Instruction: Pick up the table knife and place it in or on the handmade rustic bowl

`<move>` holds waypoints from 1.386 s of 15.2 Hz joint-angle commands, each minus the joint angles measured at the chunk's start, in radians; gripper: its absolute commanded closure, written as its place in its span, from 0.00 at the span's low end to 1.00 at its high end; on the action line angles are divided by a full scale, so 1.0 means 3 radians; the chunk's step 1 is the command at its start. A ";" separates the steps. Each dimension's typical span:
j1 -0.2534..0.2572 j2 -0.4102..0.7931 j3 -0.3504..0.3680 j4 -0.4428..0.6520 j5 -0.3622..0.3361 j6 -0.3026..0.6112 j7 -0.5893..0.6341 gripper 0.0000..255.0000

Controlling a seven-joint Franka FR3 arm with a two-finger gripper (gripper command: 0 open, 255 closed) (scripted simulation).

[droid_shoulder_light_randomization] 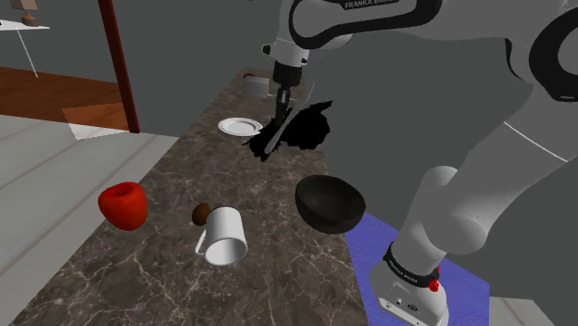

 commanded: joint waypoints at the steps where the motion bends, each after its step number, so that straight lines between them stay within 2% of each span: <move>1: 0.0012 -0.0255 0.0044 -0.0233 -0.0015 -0.0019 0.0068 1.00; 8: 0.0080 -0.1145 0.0260 -0.0884 0.0028 -0.0256 0.0341 1.00; 16: 0.0229 -0.2167 0.0560 -0.1395 0.0233 -0.0759 0.0682 1.00; 21: 0.0235 -0.2214 0.0570 -0.1643 0.0243 -0.0558 0.0678 1.00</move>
